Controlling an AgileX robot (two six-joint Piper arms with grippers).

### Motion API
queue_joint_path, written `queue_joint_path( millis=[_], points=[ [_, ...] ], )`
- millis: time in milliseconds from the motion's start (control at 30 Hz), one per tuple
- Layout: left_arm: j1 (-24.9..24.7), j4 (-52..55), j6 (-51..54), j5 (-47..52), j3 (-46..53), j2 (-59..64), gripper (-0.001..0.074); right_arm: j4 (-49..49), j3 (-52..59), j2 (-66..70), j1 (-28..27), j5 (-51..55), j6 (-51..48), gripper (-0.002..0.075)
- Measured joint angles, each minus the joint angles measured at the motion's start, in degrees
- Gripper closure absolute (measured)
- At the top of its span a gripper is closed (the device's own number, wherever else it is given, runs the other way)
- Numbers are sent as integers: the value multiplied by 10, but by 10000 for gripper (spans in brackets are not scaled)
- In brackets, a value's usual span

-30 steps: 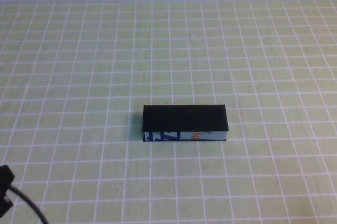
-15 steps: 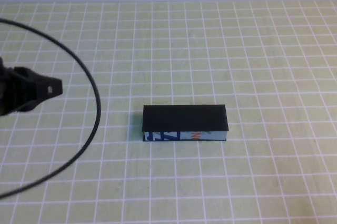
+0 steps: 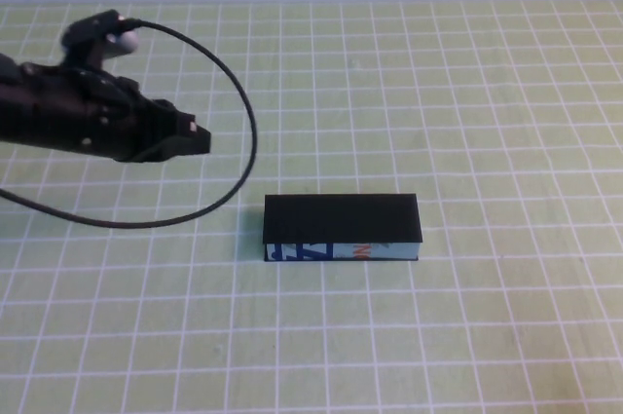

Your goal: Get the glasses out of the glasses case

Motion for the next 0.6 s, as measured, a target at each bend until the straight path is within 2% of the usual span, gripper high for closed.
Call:
queue_joint_path(
  millis=[200, 433, 600],
  points=[
    [-47, -5, 10, 3, -60, 102, 739, 0, 0, 0, 0, 0, 0, 743],
    [-64, -7, 10, 29, -137, 198, 739, 0, 0, 0, 0, -6, 0, 743],
    [-65, -18, 11, 50, -163, 235, 739, 77, 0, 0, 0, -55, 0, 743]
  ],
)
